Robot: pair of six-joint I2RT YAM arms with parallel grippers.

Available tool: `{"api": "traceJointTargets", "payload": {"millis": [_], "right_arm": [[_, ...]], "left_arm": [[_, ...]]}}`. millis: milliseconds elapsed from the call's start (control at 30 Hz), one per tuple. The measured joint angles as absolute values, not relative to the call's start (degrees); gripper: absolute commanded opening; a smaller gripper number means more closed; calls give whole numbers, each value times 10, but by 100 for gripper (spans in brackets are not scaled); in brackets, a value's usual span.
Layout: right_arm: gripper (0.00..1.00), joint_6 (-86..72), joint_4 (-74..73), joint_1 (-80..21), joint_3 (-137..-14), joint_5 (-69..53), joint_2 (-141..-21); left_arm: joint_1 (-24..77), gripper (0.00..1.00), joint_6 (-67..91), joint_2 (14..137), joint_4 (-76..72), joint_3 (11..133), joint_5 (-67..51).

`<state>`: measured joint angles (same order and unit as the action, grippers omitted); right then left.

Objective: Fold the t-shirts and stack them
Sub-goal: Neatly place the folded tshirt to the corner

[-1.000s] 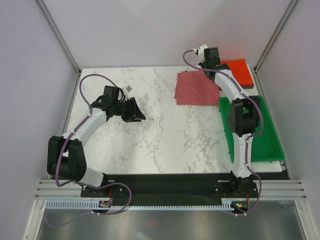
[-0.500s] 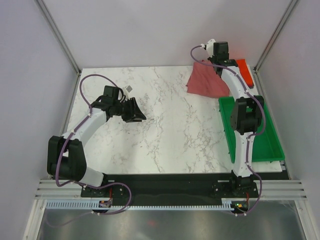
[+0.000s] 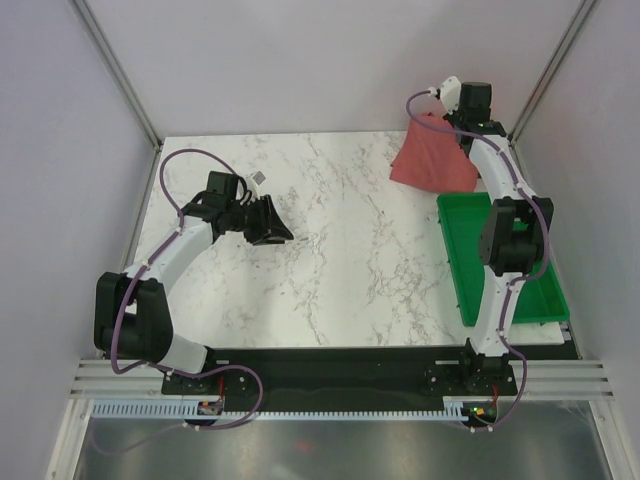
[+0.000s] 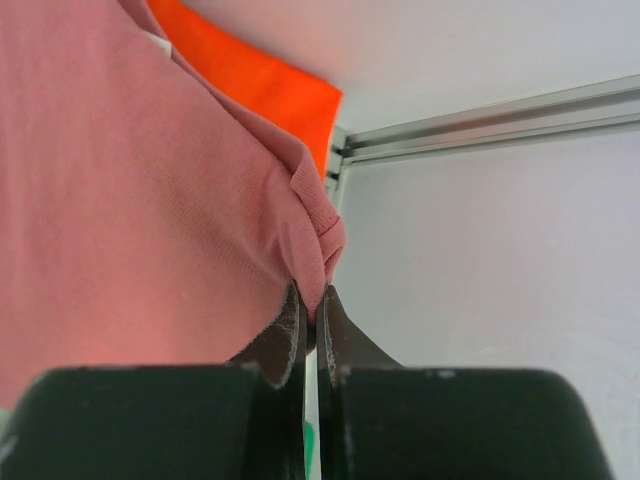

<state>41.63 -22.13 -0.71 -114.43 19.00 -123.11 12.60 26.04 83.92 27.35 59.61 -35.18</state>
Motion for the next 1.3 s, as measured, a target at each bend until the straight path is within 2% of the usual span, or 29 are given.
{"api": "traceJointTargets", "payload": {"millis": [333,733,900,1000,1100,1133,1300], "right_arm": [[0,442,-186,45,-1190,176,-1240],[0,462,-105,67,-1289,139,-1333],[10,463,-46,80,-1336,126,-1413],[11,454,-11,90,-1362,110,-1458],[24,433,24,100,-1380,85,-1489],[36,427,32,102,-1381,81,-1493],[57,385,83,112,-1397,66,-1508]], "left_arm": [[126,44,260,839,273,596,-360],[126,43,260,839,273,596,-360],[126,44,260,838,273,596,-359],[126,44,260,838,273,596,-359],[126,44,260,839,273,596,-359],[126,44,260,839,273,596,-359],[126,45,260,839,273,595,-356]]}}
